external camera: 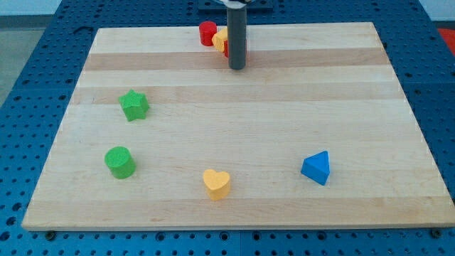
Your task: Slide green star towards top center
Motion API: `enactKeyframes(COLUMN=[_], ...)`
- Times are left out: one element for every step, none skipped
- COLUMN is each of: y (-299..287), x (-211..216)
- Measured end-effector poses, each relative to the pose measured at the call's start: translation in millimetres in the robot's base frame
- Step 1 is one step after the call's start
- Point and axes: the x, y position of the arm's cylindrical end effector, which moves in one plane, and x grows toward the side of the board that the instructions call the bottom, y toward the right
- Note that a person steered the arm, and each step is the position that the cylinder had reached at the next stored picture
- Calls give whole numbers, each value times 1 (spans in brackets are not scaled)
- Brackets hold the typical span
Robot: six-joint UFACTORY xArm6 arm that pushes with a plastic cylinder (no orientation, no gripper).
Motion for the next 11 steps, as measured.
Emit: enactKeyframes(y=[-19, -44, -77, -93, -120, -168, -193, -210, -212, -198, -184], x=[39, 55, 63, 57, 45, 45, 46, 78, 119, 126, 122])
